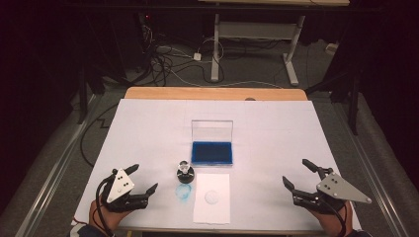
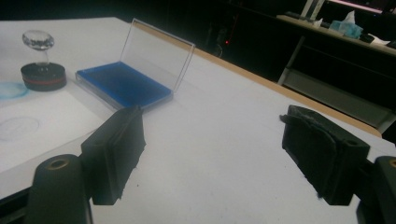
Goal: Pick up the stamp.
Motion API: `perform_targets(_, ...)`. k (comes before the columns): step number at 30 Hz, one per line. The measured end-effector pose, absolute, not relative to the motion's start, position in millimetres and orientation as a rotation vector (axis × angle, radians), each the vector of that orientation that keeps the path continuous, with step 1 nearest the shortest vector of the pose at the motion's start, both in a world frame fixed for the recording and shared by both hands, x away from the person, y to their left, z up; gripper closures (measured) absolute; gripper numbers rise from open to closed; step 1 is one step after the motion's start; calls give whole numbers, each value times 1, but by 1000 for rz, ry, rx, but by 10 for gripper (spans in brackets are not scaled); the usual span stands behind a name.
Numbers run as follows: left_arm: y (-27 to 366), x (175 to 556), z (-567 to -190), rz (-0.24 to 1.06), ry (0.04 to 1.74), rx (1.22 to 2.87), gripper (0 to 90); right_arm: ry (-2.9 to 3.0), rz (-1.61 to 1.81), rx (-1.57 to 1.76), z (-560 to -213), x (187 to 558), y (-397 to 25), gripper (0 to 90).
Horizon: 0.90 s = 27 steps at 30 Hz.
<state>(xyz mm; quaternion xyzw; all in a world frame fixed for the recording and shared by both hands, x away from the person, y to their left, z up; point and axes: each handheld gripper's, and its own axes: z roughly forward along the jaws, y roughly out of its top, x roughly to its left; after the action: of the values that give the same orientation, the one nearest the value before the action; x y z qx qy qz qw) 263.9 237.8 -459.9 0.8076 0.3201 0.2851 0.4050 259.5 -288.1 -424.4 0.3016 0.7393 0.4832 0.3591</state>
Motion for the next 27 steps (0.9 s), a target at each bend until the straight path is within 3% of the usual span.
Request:
perform_targets(4, 237, 268, -460, 717, 800, 2044, 157, 1953, 1229, 773, -427, 262, -289, 246)
perform_targets(14, 238, 267, -461, 647, 788, 2108, 164, 1983, 1205, 782, -429, 270, -285, 234)
perform_targets(27, 232, 275, -437, 593, 752, 2208, 171, 2042, 1180, 762, -433, 275, -280, 240)
